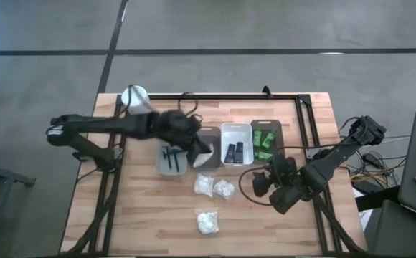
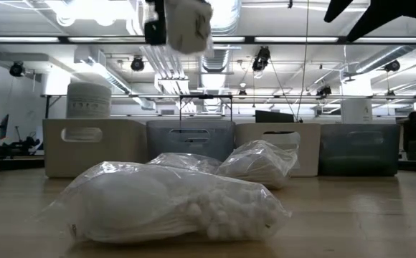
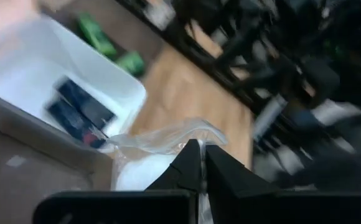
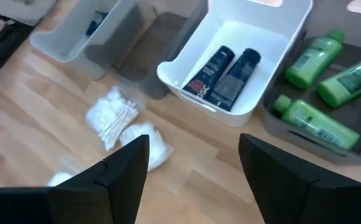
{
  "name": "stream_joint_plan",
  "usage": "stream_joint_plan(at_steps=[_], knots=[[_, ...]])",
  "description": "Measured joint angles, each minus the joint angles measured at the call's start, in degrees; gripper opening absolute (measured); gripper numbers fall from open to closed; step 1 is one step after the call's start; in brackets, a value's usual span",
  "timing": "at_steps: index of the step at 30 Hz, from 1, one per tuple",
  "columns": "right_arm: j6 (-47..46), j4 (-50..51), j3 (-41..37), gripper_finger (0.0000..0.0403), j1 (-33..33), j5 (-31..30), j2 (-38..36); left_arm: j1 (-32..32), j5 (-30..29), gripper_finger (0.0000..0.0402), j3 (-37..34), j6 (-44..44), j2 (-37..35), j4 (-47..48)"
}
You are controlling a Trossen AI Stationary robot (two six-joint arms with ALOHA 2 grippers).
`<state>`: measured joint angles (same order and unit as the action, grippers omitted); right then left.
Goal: Pick & Place Travel size toiletries
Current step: Put the cotton pack into the left black bin, then put the bottom cotton pack into the left black bin
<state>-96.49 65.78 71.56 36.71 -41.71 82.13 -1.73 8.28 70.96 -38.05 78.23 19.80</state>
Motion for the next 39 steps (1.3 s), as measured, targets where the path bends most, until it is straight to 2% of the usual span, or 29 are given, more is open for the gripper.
stream_joint_plan(at_steps=[3,7,9,13,21,24,30,35,39], knots=[[-1.99,0.48,-0.58,0.0252,0.0,-0.36,0.0,-7.01,14.65,0.0012,-0.01,4.68,4.05,0.73],[-4.22,0.67,-1.02,0.0261,0.0,-0.44,0.0,-14.58,29.38,0.0012,-0.03,12.59,10.14,1.2],[-5.77,1.52,-1.12,0.0264,0.0,-0.47,0.0,-17.54,33.38,0.0012,0.07,15.6,13.07,1.23],[-9.25,1.84,-1.19,0.0268,0.0,-0.47,0.0,-22.54,37.07,0.0012,0.07,20.13,18.43,1.82],[-13.63,2.89,-1.3,0.0248,-1.13,-0.47,0.0,-25.81,38.9,0.0013,0.37,30.03,23.62,1.89],[-14.4,2.89,-1.3,0.024,-1.66,-0.47,0.02,-25.81,34.62,0.0026,0.37,34.69,23.88,1.91],[-15.06,2.8,-1.3,0.0236,-1.9,-0.29,0.02,-25.71,23.07,0.0088,0.37,40.84,22.93,3.18],[-15.84,2.75,-1.3,0.025,-1.9,-0.25,0.02,-25.19,22.12,0.015,0.37,40.99,19.85,5.34],[-15.6,2.8,-1.3,0.0263,-1.86,-0.23,0.02,-23.18,22.72,0.0186,0.35,41.03,17.39,8.19]])
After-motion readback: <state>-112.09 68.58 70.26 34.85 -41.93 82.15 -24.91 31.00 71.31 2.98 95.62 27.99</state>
